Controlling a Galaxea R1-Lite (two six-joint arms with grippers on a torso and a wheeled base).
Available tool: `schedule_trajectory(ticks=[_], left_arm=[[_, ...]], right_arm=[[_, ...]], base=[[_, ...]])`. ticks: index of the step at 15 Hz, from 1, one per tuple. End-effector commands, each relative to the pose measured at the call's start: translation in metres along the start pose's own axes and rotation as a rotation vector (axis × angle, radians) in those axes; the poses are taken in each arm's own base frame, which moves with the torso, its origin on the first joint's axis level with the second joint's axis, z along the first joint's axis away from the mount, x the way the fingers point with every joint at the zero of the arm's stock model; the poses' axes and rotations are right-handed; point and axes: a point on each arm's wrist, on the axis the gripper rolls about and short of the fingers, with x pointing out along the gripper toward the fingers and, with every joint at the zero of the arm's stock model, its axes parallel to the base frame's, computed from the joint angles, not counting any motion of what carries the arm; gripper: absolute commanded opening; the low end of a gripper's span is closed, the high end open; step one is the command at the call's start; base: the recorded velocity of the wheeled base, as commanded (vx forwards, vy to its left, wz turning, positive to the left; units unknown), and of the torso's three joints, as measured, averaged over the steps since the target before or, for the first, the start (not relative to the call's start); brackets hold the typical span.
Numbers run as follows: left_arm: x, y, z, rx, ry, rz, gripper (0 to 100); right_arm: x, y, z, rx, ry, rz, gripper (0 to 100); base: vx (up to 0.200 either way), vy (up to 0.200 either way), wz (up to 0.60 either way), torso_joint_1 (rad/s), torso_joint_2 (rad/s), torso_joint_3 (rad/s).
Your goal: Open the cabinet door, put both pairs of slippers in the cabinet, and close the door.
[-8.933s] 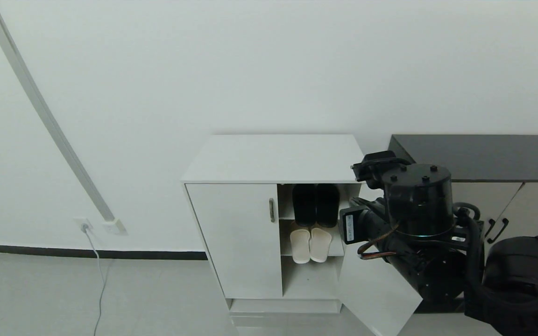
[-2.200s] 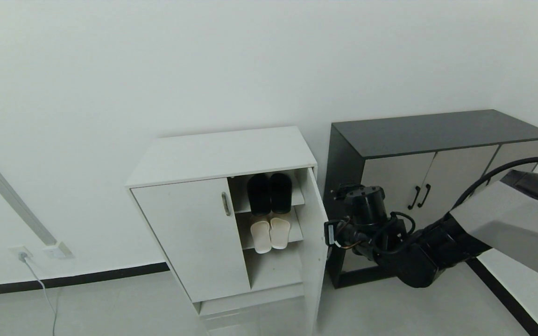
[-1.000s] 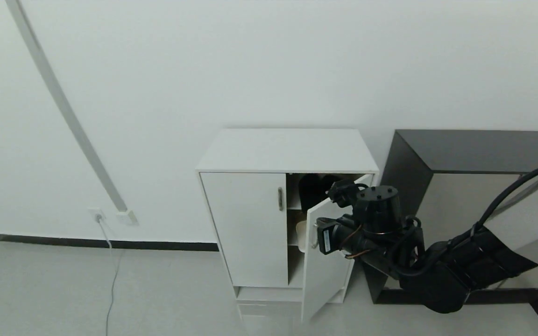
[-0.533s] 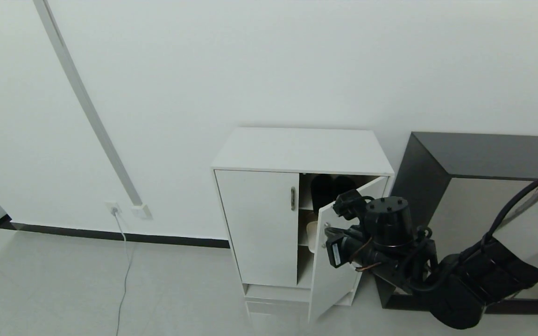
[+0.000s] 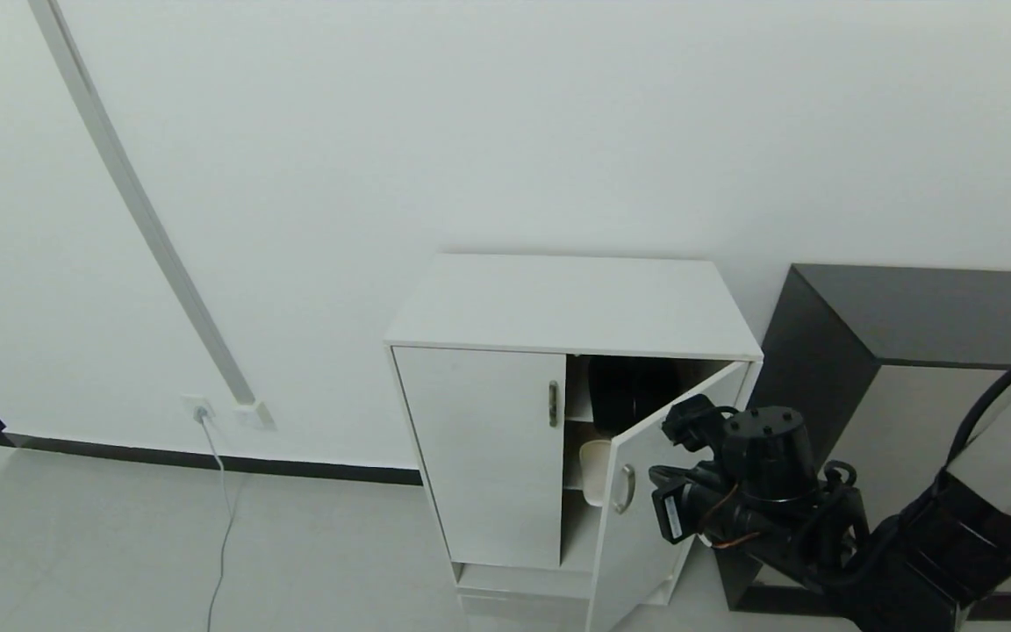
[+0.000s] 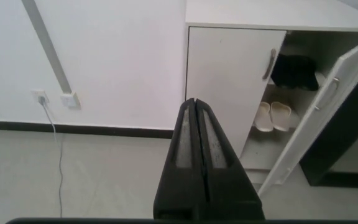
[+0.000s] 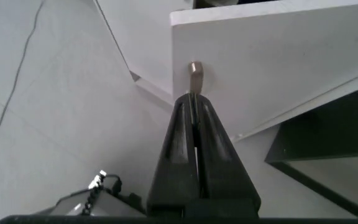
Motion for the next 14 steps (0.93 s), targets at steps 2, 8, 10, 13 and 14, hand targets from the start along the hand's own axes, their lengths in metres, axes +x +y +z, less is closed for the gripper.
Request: schedule_trajectory(ticks=[2, 8, 10, 13, 14], left_arm=[[0.000, 0.000, 0.000, -0.002, 0.001, 0.001, 0], [0.000, 0.000, 0.000, -0.003, 0.001, 0.008, 0], [0.000, 0.000, 0.000, -0.003, 0.001, 0.008, 0], [0.000, 0.000, 0.000, -0.003, 0.001, 0.010, 0], [0.000, 0.000, 0.000, -0.003, 0.001, 0.010, 0]], right_arm=[[0.001, -0.001, -0.012, -0.005, 0.045, -0.004, 0], [0.024, -0.008, -0.018, 0.008, 0.049, -0.030, 0], [0.035, -0.010, -0.017, 0.016, 0.041, -0.039, 0], [0.050, -0.012, -0.012, 0.023, 0.017, -0.050, 0], [0.055, -0.013, -0.011, 0.025, 0.011, -0.054, 0]], base=[[0.100, 0.000, 0.00, 0.001, 0.00, 0.001], [0.000, 0.000, 0.00, 0.000, 0.00, 0.000], [0.000, 0.000, 0.00, 0.000, 0.00, 0.000], [0.000, 0.000, 0.00, 0.000, 0.00, 0.000], [0.000, 0.000, 0.00, 0.000, 0.00, 0.000]])
